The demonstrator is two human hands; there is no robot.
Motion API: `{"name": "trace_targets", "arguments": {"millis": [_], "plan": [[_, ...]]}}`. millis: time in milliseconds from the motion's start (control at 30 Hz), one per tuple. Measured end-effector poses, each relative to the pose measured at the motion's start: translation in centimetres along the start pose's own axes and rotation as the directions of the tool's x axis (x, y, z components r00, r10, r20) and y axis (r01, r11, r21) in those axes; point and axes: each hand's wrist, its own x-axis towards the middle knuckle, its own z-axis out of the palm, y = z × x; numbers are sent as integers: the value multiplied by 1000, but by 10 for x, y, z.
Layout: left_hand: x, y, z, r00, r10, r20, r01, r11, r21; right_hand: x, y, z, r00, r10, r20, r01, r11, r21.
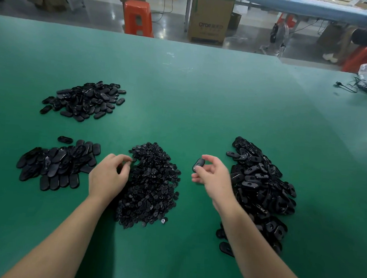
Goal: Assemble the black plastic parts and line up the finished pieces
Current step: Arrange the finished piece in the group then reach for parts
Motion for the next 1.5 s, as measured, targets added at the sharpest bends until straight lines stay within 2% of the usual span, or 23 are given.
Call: {"name": "trace_targets", "arguments": {"millis": [100, 233, 367, 500, 700, 1000, 1233, 1367, 1433, 1500], "plan": [[-1, 0, -1, 1000, 7, 13, -7, 1000, 6, -7, 16, 17, 1000, -13, -8, 14, 998, 64], [-1, 2, -1, 1000, -19, 13, 19, 1000, -5, -11, 31, 26, 994, -62, -88, 72, 991, 113], [1, 1, -1, 998, -55, -2, 55, 998, -42, -16, 36, 32, 985, -108, -133, 117, 991, 64], [0, 0, -2, 1000, -17, 2, 17, 999, -31, -21, 40, 35, 973, -166, -162, 165, 986, -21], [-1, -1, -1, 1000, 19, 17, -19, 1000, 13, -19, 44, 31, 971, -174, -163, 173, 985, -19], [2, 0, -3, 1000, -26, 16, 27, 999, -34, -16, 46, 31, 976, -163, -145, 162, 987, -18], [-7, 9, -12, 985, -144, -98, 108, 945, -310, -17, 44, 35, 968, -185, -171, 185, 983, -14], [-14, 49, -12, 984, -65, -167, 4, 940, -341, -16, 45, 34, 963, -219, -160, 214, 976, -48], [-18, 77, -7, 991, -17, -136, -37, 923, -382, -16, 45, 35, 962, -227, -148, 223, 974, -47], [-21, 104, -1, 999, -21, -47, -4, 885, -465, -16, 44, 36, 964, -222, -146, 219, 975, -40]]}}
